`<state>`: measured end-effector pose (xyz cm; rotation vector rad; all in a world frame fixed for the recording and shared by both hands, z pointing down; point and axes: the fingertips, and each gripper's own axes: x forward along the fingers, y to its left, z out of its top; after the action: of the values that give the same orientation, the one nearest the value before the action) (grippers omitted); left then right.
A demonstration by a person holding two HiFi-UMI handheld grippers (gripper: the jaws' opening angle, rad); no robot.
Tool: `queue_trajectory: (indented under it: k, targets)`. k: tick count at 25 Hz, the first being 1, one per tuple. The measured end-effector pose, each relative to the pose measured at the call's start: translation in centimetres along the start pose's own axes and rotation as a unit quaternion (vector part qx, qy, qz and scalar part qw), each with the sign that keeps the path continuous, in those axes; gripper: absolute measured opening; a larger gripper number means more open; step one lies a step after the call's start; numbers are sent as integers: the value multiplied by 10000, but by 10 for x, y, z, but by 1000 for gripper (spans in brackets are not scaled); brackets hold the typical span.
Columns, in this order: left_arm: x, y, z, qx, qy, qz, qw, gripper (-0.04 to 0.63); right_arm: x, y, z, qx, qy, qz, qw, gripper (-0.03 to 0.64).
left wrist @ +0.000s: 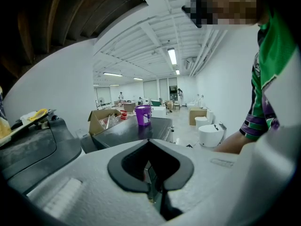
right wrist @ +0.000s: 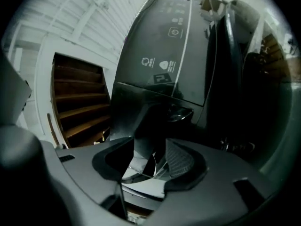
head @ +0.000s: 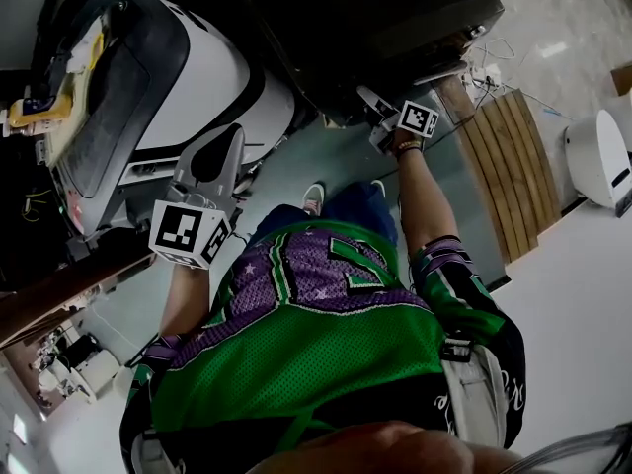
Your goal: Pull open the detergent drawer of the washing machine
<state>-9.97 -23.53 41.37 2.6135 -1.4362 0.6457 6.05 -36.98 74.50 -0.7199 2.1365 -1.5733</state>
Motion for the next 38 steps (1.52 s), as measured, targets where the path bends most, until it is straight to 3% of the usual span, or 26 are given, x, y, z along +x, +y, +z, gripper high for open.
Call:
queue_trajectory:
  k: [6,10,38]
  targets:
    - [-1,5,-4,-1,84,59,9999,14,8,13,9,292,-376,926,9946,201]
    - [3,5,-8,4,131,14,9999,14,8,17,12,620,-710,1228,9879,201]
    - [-1,-12,-1,-100,-218,-468,9986,14,-66,29,-19,674,-841,875,9903,196]
